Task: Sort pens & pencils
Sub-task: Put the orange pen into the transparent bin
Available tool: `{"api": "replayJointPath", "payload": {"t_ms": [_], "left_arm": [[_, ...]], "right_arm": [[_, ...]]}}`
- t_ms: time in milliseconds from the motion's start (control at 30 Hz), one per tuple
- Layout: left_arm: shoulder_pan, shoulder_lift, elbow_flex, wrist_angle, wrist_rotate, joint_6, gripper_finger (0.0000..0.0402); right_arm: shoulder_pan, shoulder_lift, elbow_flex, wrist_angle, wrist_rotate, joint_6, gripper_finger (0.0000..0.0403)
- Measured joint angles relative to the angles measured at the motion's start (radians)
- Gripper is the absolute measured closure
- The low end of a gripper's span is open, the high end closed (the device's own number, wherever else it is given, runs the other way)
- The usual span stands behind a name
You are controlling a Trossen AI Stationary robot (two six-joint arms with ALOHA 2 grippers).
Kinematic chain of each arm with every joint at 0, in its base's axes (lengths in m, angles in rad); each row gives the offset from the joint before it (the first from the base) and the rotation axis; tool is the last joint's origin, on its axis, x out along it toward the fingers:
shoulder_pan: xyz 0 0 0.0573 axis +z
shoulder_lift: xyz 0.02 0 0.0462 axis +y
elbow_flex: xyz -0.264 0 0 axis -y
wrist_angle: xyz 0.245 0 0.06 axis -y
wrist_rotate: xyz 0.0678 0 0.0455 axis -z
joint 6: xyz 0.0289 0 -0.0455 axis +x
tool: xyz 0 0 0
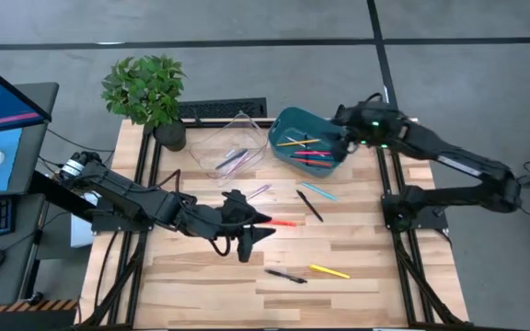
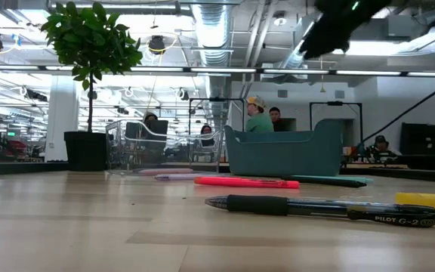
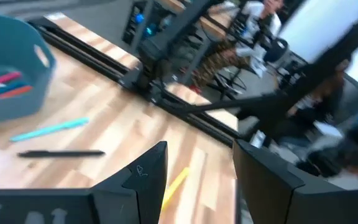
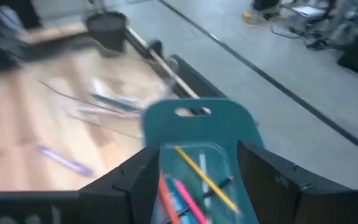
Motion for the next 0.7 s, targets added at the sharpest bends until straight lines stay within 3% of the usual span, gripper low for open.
{"api": "replayJointPath", "payload": {"t_ms": [167, 400, 533, 700], "left_arm": [[-0.001, 0.0, 0.0, -0.069, 0.066, 0.01, 0.0228], [-0.013, 0.0, 0.0, -0.154, 0.061, 0.006, 0.0228], [-0.021, 0.0, 0.0, -0.154, 0.04, 0.013, 0.0228], [-0.031, 0.0, 0.0, -0.154, 0.034, 0.015, 0.0228]], "right_arm": [[0.13, -0.151, 0.078, -0.253, 0.0, 0.123, 0.0197], [0.433, -0.315, -0.017, -0.568, 0.0, 0.552, 0.0231], [0.66, -0.362, -0.155, -0.535, 0.014, 0.84, 0.0246], [0.934, -0.364, -0.317, -0.293, 0.067, 1.074, 0.0261]]}}
